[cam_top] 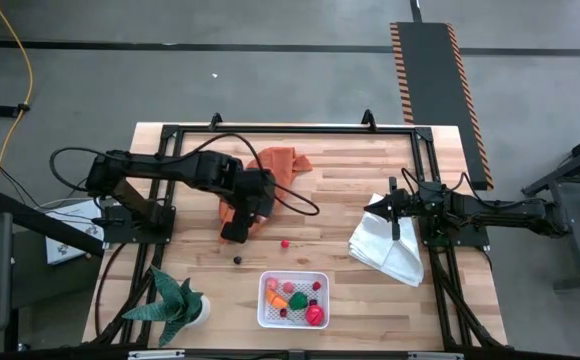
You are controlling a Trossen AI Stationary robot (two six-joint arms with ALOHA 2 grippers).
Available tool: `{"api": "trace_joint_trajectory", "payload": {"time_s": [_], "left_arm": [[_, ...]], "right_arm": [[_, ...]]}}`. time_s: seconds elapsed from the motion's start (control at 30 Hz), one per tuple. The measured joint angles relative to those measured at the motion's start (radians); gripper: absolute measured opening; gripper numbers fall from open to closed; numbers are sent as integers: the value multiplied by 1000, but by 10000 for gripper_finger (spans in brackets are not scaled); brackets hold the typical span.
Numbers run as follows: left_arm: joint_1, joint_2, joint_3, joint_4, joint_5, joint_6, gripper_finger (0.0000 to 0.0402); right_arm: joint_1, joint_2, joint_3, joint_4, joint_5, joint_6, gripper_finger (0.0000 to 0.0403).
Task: Pick and placing Produce into tupperware
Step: Put the peach into the white bin
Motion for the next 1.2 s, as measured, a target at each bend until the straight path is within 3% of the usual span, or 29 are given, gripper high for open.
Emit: {"api": "trace_joint_trajectory", "payload": {"time_s": [0.27, 1.2], "left_arm": [[-13, 0, 18, 2, 40, 1, 143], [-221, 0, 19, 97, -44, -64, 143]], "right_arm": [[0, 0, 0, 0, 0, 0, 0], [0, 0, 0, 0, 0, 0, 0]]}}
